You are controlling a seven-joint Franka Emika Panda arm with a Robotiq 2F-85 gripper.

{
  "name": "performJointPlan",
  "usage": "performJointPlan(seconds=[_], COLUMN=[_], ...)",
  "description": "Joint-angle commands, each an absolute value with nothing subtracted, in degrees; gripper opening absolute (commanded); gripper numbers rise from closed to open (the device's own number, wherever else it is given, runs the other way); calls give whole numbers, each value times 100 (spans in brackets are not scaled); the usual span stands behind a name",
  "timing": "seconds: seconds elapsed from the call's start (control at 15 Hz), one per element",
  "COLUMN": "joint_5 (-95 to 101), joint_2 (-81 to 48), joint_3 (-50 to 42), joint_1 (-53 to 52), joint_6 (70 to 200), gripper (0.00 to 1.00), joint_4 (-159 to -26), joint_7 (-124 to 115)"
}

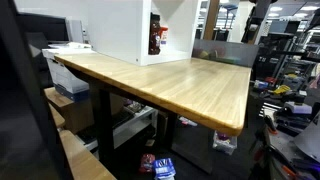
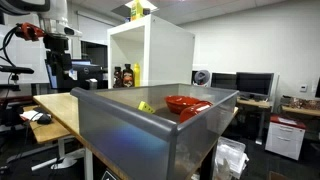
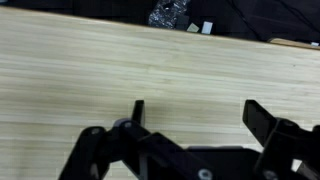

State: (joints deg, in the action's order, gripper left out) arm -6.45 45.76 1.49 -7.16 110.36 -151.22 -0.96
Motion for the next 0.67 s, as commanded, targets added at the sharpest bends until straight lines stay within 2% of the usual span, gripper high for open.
performJointPlan(seconds=[0.0, 0.47, 0.6], joint_5=[-690, -690, -657], joint_2=[4574, 4574, 4529], joint_3=[207, 206, 221], joint_1=[-643, -643, -588], joint_6=[11015, 11015, 11352], gripper=[100, 100, 100], joint_4=[-15108, -15108, -15152], joint_7=[-51, -51, -65])
